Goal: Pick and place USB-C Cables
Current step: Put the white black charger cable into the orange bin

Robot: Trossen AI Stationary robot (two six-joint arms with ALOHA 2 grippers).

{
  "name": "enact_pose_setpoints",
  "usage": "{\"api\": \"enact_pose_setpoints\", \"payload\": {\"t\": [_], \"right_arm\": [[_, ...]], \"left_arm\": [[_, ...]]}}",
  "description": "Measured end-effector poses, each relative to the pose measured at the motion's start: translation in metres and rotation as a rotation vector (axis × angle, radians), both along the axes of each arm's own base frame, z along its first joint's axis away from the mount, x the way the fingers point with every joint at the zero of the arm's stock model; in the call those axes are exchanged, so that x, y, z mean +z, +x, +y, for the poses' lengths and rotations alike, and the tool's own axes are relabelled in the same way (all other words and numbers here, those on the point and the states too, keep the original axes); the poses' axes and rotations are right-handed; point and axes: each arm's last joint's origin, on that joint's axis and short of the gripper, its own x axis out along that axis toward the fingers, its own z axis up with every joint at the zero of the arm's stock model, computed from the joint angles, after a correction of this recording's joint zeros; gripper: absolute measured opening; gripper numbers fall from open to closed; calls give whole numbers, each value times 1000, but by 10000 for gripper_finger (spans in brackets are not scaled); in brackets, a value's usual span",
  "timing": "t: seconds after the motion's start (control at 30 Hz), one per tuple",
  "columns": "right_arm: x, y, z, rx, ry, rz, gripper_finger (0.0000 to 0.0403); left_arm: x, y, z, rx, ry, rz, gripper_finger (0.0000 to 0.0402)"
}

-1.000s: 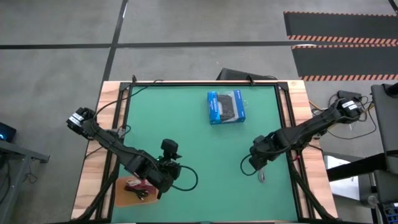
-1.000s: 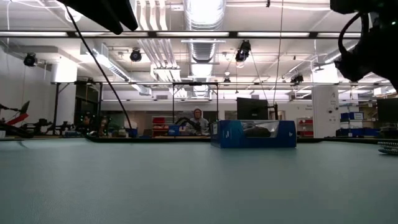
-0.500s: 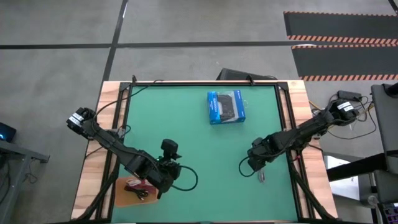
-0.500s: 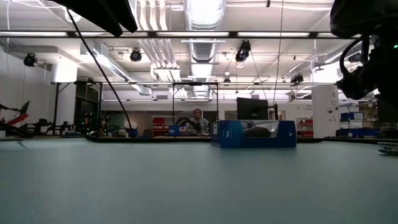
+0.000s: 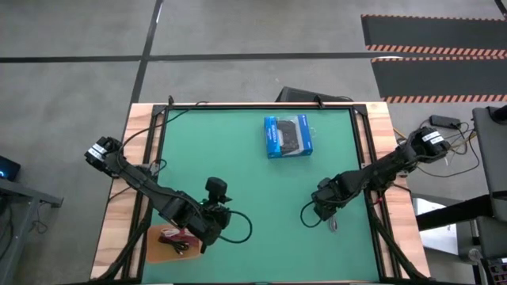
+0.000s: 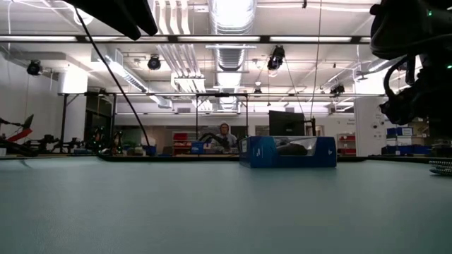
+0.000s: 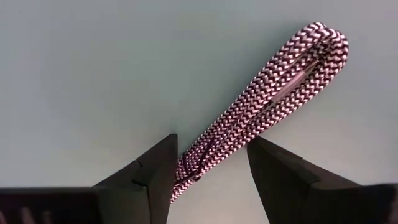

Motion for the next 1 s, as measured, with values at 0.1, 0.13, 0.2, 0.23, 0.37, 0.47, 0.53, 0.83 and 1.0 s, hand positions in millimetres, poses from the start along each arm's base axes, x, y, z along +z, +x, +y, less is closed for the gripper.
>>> {"api": "enact_pose_setpoints", "payload": {"t": [0.1, 0.13, 0.2, 0.23, 0.37, 0.47, 0.53, 0.83, 1.0], "right_arm": [[-2, 0, 0, 12, -1, 5, 176], [-1, 0, 0, 14, -1, 3, 172], [0, 0, 0, 17, 1, -7, 161], [1, 0, 0, 18, -1, -14, 155], [2, 1, 0, 34, -5, -34, 121], [2, 1, 0, 44, -4, -38, 91], [2, 1, 0, 50, -4, -43, 70], [14, 9, 2, 123, -3, -89, 19], [31, 16, 4, 162, -8, -171, 26]], "left_arm": [[0, 0, 0, 0, -3, -5, 145], [0, 0, 0, 0, -4, -6, 145], [1, 1, -1, 0, -10, -15, 145], [1, 2, -1, 0, -17, -26, 145], [3, 5, -3, 0, -41, -64, 145], [4, 7, -5, 1, -60, -91, 145], [5, 8, -6, 1, -69, -103, 145], [8, 13, -8, 0, -107, -161, 145], [10, 15, -10, 0, -129, -192, 145]]}}
